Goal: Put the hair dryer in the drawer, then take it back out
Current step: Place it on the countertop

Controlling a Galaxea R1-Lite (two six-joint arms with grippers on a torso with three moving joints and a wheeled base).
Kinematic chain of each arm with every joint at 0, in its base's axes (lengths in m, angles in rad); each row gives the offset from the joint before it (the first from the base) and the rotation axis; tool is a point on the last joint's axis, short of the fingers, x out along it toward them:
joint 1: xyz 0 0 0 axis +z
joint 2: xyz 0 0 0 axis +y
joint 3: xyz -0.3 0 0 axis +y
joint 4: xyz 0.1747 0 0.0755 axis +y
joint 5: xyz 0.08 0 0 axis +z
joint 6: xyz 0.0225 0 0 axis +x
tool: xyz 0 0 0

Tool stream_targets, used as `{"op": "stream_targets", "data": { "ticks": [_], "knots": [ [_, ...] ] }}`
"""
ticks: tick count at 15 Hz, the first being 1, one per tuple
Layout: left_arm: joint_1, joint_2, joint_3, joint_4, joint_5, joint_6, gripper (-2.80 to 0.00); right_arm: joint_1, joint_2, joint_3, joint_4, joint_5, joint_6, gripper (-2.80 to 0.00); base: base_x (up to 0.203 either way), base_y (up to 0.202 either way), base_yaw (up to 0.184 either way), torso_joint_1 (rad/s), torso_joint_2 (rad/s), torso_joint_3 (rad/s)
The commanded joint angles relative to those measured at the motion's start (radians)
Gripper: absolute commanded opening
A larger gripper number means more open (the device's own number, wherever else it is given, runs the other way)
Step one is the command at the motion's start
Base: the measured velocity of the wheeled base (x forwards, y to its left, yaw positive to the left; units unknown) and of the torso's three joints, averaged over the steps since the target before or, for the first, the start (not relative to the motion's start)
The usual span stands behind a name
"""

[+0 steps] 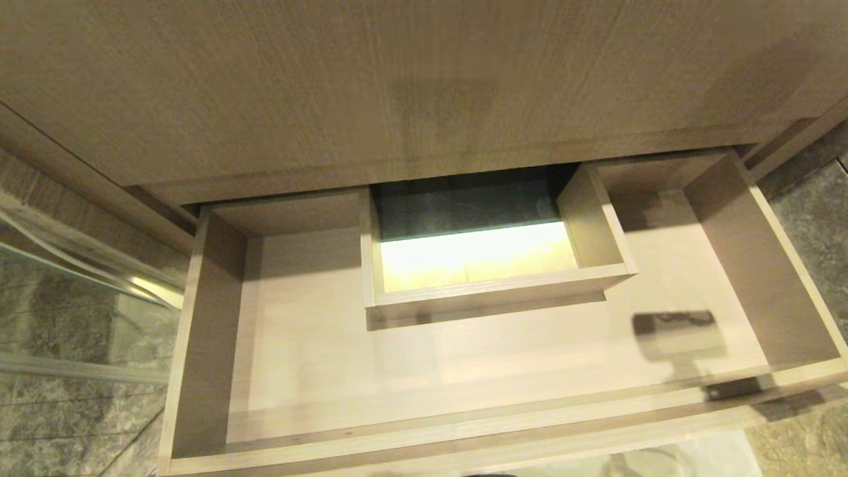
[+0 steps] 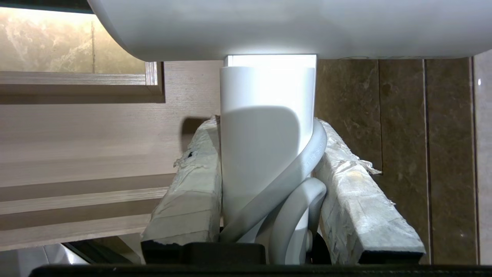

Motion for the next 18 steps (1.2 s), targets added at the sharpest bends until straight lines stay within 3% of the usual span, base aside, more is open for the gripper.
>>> {"op": "stream_targets", "data": {
  "ticks": [1, 18],
  "knots": [
    [-0.001, 0.002, 0.0, 0.0, 0.0, 0.0, -2.8, 0.0, -0.053, 0.008, 0.004, -0.001, -0.001, -2.8, 0.0, 0.0, 0.0, 0.0, 0.0, 0.0],
    [-0.001, 0.0, 0.0, 0.0, 0.0, -0.001, -2.8, -0.002, -0.089, 0.005, 0.005, -0.004, -0.015, -2.8, 0.0, 0.0, 0.0, 0.026, -0.04, -0.015]
  ]
}}
